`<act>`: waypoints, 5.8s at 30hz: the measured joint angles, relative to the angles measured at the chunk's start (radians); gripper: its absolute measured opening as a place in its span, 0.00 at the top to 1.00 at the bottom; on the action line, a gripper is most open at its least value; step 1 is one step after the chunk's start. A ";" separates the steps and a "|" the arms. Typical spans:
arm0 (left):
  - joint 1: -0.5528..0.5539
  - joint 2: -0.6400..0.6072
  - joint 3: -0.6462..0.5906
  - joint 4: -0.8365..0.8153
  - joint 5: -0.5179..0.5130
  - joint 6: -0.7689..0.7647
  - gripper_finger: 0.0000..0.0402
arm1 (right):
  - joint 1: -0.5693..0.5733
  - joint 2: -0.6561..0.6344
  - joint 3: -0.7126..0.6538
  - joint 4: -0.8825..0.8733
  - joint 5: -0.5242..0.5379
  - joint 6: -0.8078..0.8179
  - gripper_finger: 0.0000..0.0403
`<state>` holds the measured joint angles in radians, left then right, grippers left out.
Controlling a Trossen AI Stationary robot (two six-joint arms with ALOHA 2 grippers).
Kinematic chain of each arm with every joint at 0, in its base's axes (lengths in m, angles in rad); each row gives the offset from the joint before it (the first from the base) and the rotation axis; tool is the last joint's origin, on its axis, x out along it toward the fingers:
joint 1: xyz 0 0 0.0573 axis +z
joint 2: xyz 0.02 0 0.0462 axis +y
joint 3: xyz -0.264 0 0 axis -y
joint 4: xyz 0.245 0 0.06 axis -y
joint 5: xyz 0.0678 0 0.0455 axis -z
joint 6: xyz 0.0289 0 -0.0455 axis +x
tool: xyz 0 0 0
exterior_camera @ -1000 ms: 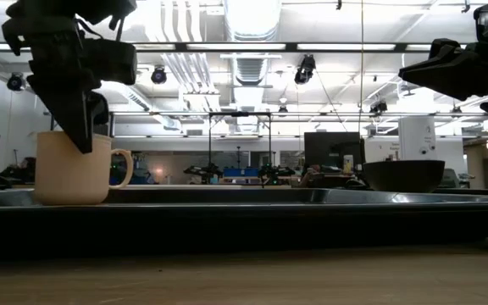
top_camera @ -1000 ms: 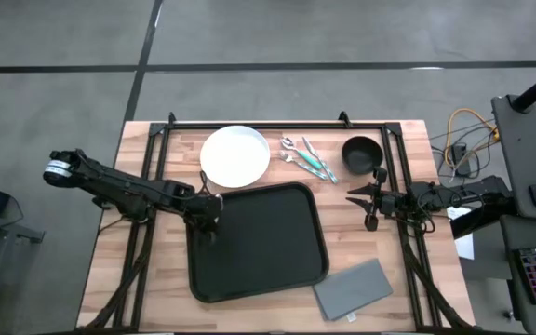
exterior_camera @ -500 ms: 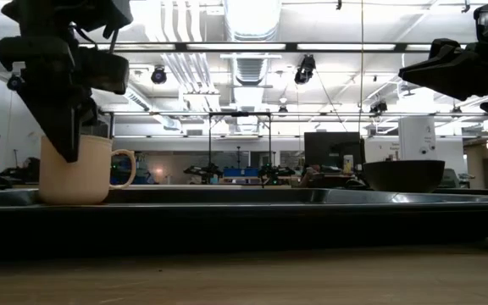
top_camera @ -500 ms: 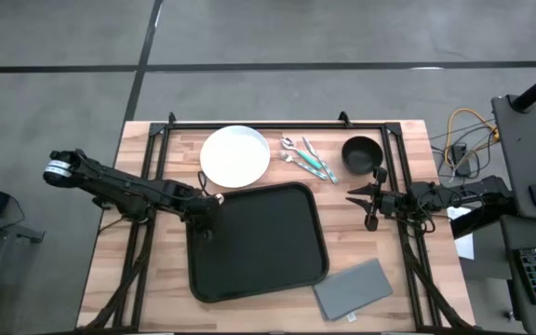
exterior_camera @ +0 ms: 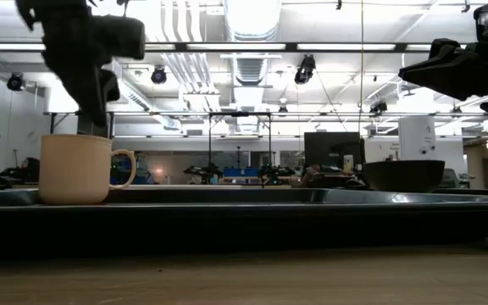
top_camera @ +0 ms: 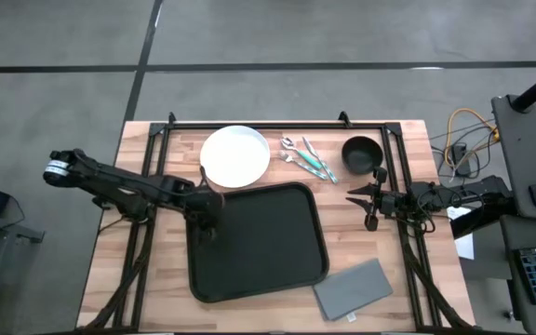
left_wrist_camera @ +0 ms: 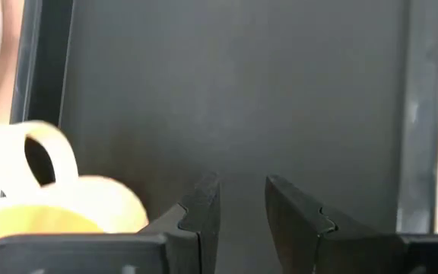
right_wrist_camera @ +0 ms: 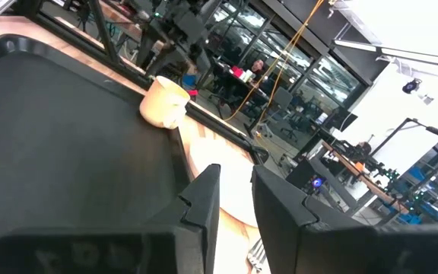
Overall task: Set up tray
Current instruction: Put the white plate on the black tray to the bottom right of the orange mug
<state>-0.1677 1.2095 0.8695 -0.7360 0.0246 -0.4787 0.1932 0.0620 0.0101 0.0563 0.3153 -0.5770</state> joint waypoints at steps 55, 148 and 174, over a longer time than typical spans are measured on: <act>0.154 -1.038 -0.772 0.894 0.427 0.483 0.79 | 0.000 0.004 0.000 0.037 -0.002 0.104 0.83; 0.154 -1.065 -0.842 0.933 0.426 0.548 0.79 | -0.684 1.406 0.778 0.209 -0.558 -0.013 0.81; 0.154 -1.040 -0.842 0.933 0.426 0.548 0.79 | -0.566 1.742 1.071 -0.038 -0.566 -0.219 0.45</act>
<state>-0.0135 0.1699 0.0273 0.1974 0.4507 0.0692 -0.3730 1.8044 1.0808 0.0187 -0.2507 -0.7963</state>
